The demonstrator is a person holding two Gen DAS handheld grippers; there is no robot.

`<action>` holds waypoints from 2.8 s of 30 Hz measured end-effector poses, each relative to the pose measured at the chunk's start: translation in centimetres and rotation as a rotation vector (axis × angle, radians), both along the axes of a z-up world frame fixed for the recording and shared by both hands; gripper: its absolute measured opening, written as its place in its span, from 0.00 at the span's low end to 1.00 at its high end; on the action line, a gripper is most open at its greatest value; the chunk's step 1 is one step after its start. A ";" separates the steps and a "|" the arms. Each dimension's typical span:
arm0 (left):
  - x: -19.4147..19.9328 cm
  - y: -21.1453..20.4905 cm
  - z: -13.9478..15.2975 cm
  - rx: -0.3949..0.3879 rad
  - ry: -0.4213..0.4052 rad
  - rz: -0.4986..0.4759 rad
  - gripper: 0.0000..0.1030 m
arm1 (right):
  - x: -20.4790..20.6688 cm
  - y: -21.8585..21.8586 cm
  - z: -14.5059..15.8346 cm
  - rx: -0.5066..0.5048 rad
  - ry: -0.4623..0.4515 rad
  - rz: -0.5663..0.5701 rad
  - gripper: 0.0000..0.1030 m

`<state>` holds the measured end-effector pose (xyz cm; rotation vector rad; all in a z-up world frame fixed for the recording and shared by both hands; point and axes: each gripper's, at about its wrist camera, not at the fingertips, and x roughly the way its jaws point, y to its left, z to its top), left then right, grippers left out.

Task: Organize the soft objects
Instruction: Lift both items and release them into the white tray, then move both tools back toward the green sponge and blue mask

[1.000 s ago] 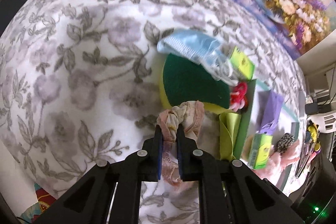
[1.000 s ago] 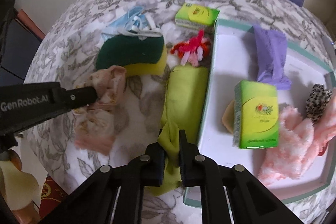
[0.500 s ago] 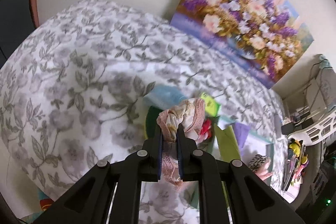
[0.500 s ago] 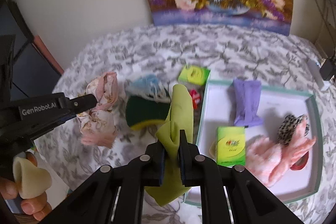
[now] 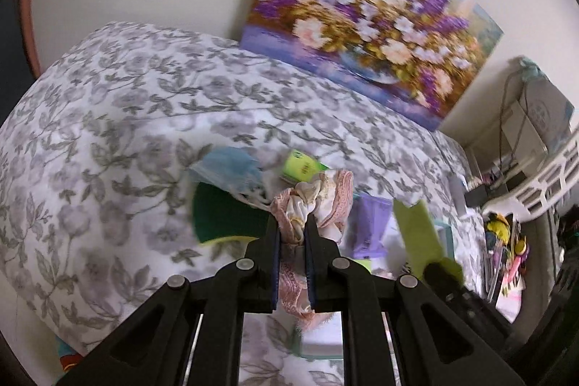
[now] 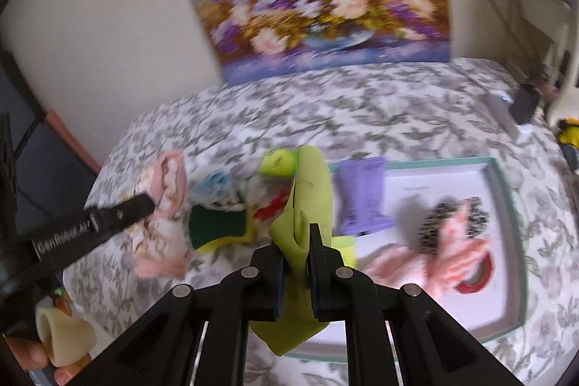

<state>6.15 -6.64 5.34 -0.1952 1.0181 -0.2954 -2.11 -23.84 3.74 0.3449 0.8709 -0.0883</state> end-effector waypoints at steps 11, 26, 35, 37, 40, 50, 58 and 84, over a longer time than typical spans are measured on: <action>-2.4 -9.4 -0.7 0.058 -0.010 -0.193 0.12 | -3.9 -9.5 1.2 -0.022 -0.021 -0.216 0.11; -3.7 -15.9 -5.9 0.181 0.052 -0.317 0.12 | -5.1 -15.4 -4.8 0.036 0.117 -0.301 0.11; -2.9 -16.6 -8.8 0.237 0.099 -0.311 0.12 | -4.1 -15.3 -9.6 0.067 0.241 -0.286 0.11; -2.9 -16.7 -9.3 0.241 0.112 -0.309 0.12 | -4.1 -15.3 -10.1 0.074 0.254 -0.288 0.11; -2.9 -16.9 -9.7 0.250 0.117 -0.315 0.12 | -4.0 -15.3 -10.5 0.071 0.267 -0.288 0.11; -3.0 -17.1 -9.1 0.253 0.131 -0.316 0.19 | -3.8 -15.1 -10.6 0.038 0.290 -0.303 0.14; -2.9 -16.1 -6.8 0.236 0.116 -0.275 0.47 | -4.5 -15.3 -8.7 -0.027 0.269 -0.339 0.48; -1.0 -12.7 -6.8 0.344 0.113 -0.116 0.89 | -4.5 -13.7 -7.2 -0.125 0.269 -0.337 1.00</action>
